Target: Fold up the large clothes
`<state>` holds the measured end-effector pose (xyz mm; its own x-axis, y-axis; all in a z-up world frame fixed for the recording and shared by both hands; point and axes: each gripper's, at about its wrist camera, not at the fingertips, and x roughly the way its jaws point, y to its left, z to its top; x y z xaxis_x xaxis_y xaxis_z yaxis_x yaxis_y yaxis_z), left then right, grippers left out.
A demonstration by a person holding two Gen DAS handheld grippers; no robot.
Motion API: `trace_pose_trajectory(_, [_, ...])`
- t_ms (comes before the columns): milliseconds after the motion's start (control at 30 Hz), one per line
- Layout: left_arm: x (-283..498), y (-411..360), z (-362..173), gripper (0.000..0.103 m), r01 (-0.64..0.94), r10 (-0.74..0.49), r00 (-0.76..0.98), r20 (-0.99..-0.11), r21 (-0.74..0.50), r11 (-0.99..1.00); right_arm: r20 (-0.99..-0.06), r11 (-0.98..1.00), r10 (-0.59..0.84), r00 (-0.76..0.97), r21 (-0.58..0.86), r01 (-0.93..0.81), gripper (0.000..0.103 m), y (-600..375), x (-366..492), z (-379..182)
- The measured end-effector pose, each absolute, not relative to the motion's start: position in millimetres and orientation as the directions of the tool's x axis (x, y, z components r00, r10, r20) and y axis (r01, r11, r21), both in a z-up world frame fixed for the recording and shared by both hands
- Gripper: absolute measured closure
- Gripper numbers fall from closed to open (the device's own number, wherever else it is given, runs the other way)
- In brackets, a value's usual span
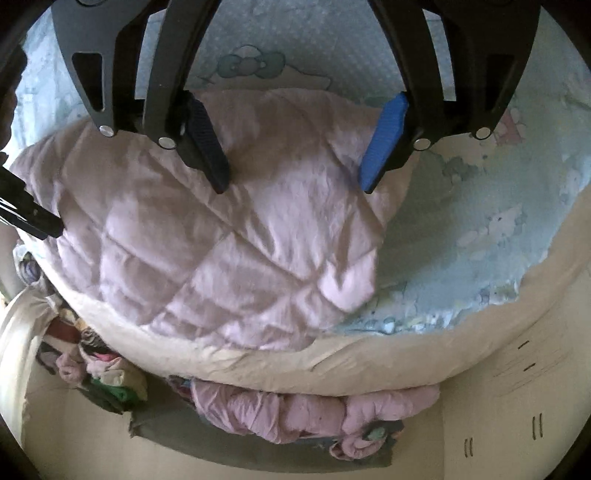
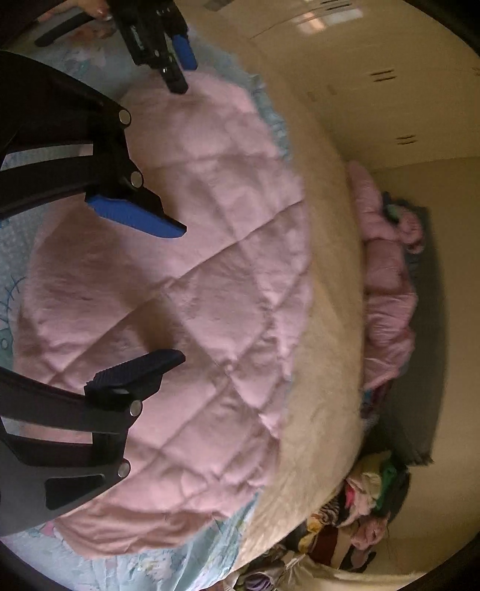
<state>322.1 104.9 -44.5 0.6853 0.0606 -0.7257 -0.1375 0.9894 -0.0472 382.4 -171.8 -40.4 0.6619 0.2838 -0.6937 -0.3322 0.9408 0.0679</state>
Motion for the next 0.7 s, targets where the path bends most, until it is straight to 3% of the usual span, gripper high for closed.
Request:
trace_pose_trajectory(100, [326,106,-52,0.031,-0.142,0.068,0.689,-0.722,-0.043,0.989,-0.749,0.947,0.254,0.612,0.062,-0.316,0.041,-164,398,-60])
trace_pose_trajectory(333, [324,108,-54,0.028,-0.140,0.059,0.698,-0.713,-0.055,0.989,-0.751,0.951,0.243,0.614,0.059,-0.305,0.040,-161,404,-75])
trace_pose_trajectory(400, [319,111,-46,0.020,-0.155,0.074,0.705,-0.705,-0.052,0.987,-0.732,0.941,0.295,0.614,0.112,-0.318,0.039,-170,397,-64])
trace_pose_trajectory(433, [316,113,-42,0.009,-0.166,0.084,0.708,-0.701,-0.050,0.985,-0.714,0.934,0.325,0.621,0.141,-0.327,0.034,-177,393,-58])
trace_pose_trajectory(533, [308,122,-27,0.009,-0.188,0.083,0.730,-0.679,-0.082,0.979,-0.642,0.929,0.365,0.674,0.203,-0.310,0.010,-205,374,-37])
trace_pose_trajectory(700, [298,136,-11,0.009,-0.232,0.103,0.739,-0.666,-0.108,0.967,-0.595,0.943,0.331,0.732,0.227,-0.242,0.005,-254,346,-19])
